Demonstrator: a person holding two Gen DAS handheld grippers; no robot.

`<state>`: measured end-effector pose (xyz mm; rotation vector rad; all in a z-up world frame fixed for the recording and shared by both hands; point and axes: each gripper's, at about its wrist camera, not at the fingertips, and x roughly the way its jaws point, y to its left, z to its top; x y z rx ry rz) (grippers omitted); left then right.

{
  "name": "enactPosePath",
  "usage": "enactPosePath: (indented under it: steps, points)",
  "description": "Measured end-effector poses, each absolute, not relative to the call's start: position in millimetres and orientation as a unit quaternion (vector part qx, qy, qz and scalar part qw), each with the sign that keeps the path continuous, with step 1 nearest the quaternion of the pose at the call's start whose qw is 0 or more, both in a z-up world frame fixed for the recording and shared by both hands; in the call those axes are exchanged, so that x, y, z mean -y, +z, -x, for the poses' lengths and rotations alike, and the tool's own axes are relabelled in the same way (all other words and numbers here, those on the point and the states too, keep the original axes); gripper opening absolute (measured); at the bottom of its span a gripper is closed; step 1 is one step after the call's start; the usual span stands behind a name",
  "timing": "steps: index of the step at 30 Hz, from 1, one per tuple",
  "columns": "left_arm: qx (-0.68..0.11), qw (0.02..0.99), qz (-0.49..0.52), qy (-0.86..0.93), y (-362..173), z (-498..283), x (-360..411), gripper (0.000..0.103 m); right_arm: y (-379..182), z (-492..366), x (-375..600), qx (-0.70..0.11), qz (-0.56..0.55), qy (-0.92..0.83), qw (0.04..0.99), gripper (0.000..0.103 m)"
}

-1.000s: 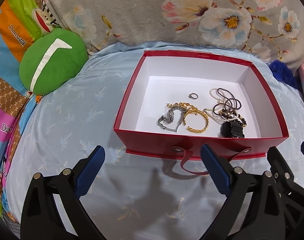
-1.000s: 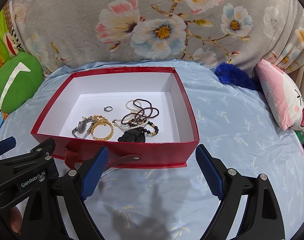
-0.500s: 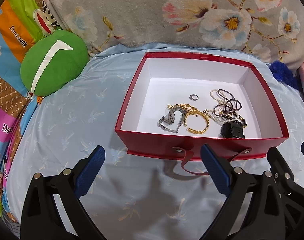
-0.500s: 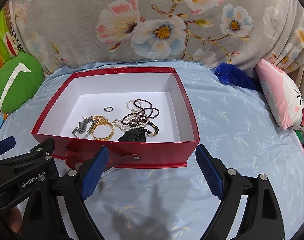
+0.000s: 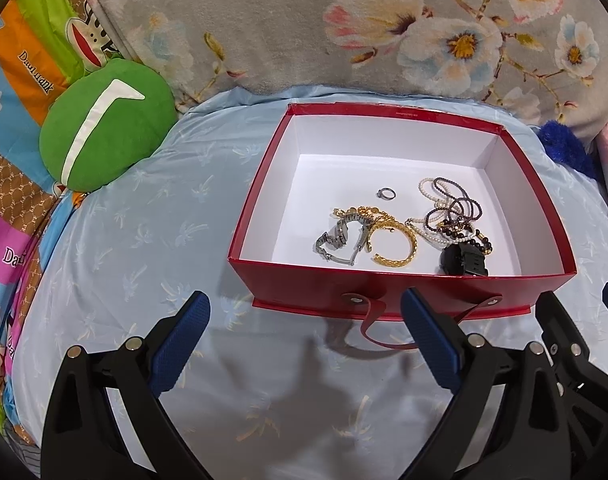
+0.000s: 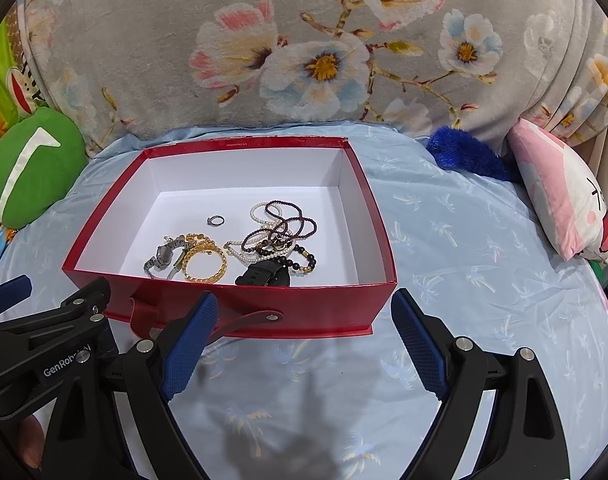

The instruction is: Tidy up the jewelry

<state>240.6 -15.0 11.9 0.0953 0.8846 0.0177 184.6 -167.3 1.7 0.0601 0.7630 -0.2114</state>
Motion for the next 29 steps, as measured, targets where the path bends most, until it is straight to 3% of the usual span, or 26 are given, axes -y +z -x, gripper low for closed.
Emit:
enactPosePath:
  steps: [29]
  points:
    - [-0.43,0.901,-0.047,0.007,9.1,-241.6,17.2,0.094,0.9,-184.6,168.1,-0.373,-0.023,-0.108,0.921,0.086]
